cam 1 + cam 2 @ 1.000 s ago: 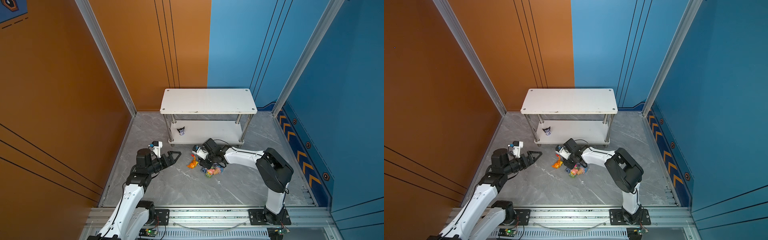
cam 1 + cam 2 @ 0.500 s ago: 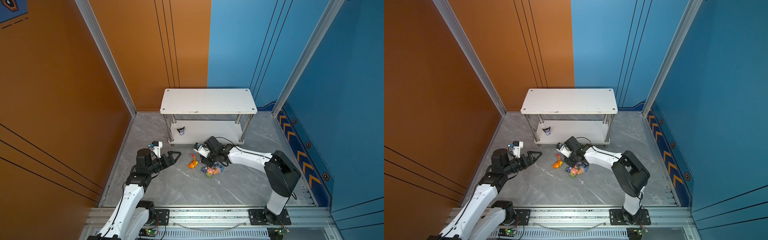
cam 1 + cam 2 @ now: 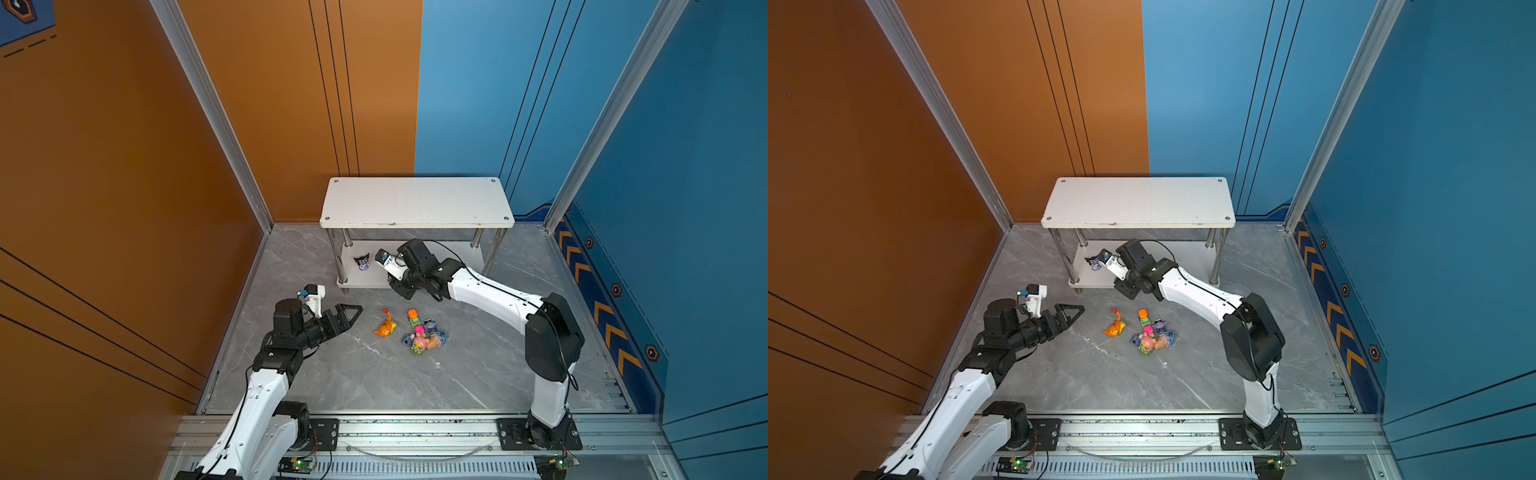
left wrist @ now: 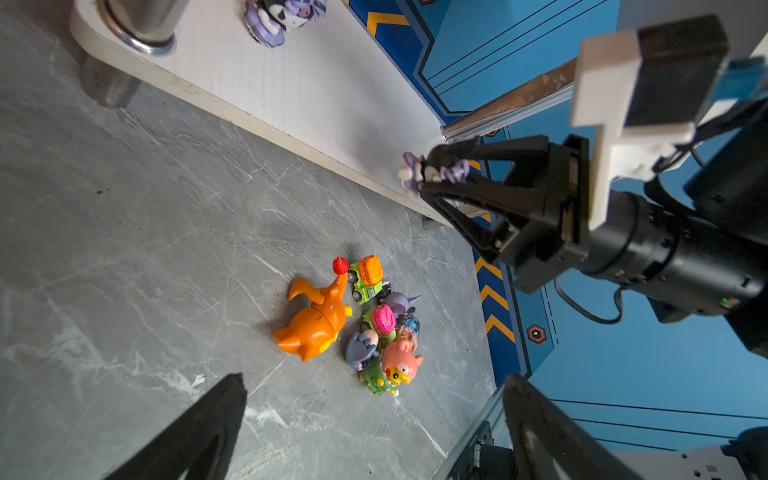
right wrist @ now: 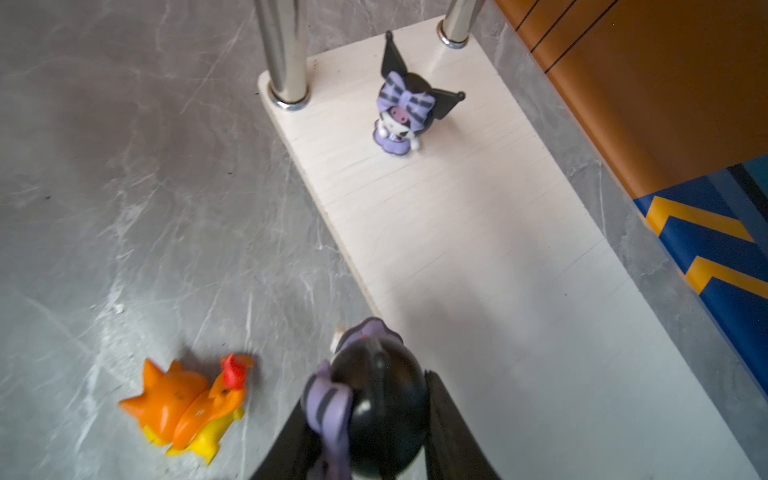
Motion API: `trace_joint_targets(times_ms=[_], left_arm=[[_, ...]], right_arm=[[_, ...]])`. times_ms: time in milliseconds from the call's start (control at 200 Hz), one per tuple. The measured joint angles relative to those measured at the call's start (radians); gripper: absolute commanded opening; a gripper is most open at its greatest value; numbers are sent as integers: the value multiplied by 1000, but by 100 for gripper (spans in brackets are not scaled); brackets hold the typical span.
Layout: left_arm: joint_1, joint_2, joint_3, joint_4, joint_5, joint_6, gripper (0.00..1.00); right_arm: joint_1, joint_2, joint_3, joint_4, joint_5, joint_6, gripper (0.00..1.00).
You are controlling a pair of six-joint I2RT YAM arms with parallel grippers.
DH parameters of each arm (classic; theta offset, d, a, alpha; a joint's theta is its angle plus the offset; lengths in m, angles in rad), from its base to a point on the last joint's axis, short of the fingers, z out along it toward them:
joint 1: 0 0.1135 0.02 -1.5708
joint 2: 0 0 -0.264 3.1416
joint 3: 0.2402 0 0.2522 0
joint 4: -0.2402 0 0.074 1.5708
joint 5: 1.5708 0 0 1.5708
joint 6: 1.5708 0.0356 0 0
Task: Place and organize the plastic toys onto the shelf
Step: 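Lift the second witch figure with the right gripper onto the lower shelf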
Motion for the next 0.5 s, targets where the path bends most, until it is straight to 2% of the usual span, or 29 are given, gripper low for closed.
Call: trace_joint_targets(times_ms=[180, 501], left_arm=[[0, 0, 0, 0, 0, 0, 98], [6, 27, 0, 6, 1, 0, 98]], right_arm=[[-18, 110, 87, -34, 18, -20, 29], [-32, 161, 123, -45, 18, -25, 29]])
